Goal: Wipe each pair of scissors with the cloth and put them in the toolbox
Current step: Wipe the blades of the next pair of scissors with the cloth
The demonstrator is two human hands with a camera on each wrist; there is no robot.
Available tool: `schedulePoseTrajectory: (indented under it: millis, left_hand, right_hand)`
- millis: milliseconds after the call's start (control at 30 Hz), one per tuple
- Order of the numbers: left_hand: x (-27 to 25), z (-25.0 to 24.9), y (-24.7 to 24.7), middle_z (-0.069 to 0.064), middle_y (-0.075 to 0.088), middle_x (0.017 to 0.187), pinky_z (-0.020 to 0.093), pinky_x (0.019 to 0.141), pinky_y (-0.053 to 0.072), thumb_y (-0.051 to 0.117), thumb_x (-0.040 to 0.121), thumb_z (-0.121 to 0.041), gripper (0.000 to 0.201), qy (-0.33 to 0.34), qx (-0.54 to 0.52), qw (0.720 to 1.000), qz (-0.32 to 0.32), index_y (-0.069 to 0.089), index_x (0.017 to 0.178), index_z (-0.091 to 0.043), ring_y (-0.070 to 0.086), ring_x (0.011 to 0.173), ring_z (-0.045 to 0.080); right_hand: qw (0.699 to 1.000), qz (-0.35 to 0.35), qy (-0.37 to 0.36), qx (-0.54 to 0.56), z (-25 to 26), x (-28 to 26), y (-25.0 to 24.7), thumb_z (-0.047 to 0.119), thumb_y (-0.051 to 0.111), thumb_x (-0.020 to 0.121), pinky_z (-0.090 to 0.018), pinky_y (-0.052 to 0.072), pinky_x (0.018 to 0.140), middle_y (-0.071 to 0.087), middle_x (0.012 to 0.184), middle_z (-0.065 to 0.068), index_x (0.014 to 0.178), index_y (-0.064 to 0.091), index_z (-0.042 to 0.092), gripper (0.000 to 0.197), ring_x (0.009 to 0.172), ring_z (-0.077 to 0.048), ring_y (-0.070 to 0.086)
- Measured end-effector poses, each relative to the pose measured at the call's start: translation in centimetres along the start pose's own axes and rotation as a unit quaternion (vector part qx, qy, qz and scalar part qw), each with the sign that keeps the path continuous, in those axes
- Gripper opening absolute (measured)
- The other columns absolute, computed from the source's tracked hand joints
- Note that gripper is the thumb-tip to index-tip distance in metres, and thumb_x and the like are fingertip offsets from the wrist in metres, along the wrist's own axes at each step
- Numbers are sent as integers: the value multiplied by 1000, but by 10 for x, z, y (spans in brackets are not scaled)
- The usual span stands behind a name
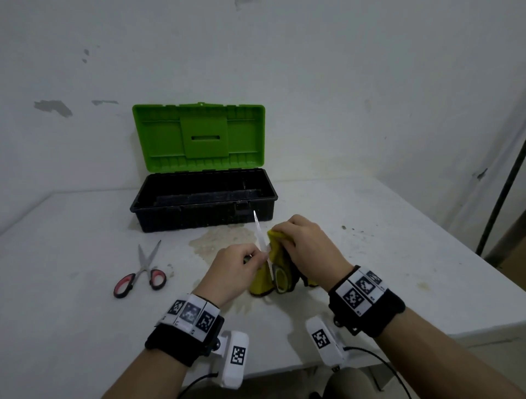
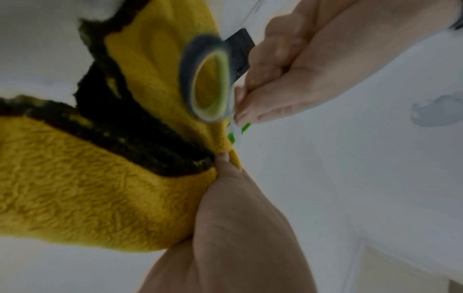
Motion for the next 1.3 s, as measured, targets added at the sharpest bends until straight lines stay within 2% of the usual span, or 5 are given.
schedulePoseTrajectory:
  millis: [267, 500, 867, 1033, 1300]
  left_hand:
    - [-2, 6, -3, -13, 60, 65, 16, 52, 35, 58, 98, -41, 30, -40, -30, 999, -2, 72, 79, -21, 49, 49, -3]
    - [0, 1, 4, -7, 65, 73, 22, 58, 39, 56, 99, -38, 29, -11, 11, 1000, 10, 71, 82, -20, 56, 64, 4]
    - [-2, 3, -5, -10, 62, 71, 21, 59, 40, 58, 97, -41, 30, -52, -54, 997, 2, 71, 78, -22, 50, 57, 2]
    - [0, -6, -5, -12, 60, 65, 25, 59, 42, 57, 98, -40, 30, -48, -77, 996, 11, 70, 76, -25, 52, 58, 3]
    - [-4, -3, -3, -10, 65, 70, 21, 58, 41, 60, 97, -39, 30, -40, -39, 998, 14, 71, 77, -20, 51, 50, -4]
  right_hand:
    - [997, -69, 34, 3, -8, 4, -30, 22, 53, 98, -34, 51, 78, 56, 99, -1, 106, 69, 19, 18, 85, -20, 58]
    - [996, 75, 13, -43, 21, -7, -5, 17, 51, 96, -35, 52, 78, 52, 107, -1, 106, 66, 20, 18, 92, -21, 56]
    - [996, -64, 60, -11, -10, 1, -29, 15, 48, 99, -34, 50, 76, 54, 100, -2, 107, 67, 17, 21, 83, -21, 56]
    - [1000, -3, -14, -14, 19, -14, -4, 14, 55, 95, -36, 52, 74, 54, 105, -3, 111, 66, 18, 20, 87, -21, 56]
    - [996, -37, 82, -3, -14, 9, -11, 19, 48, 100, -31, 49, 79, 53, 99, 0, 109, 69, 20, 22, 86, -22, 58]
Point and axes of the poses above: each hand's wrist, its own x-axis towards the middle knuckle, its own y-axis out of the palm, z = x × y, the point moved 2 cm from there along x, towards the middle knuckle
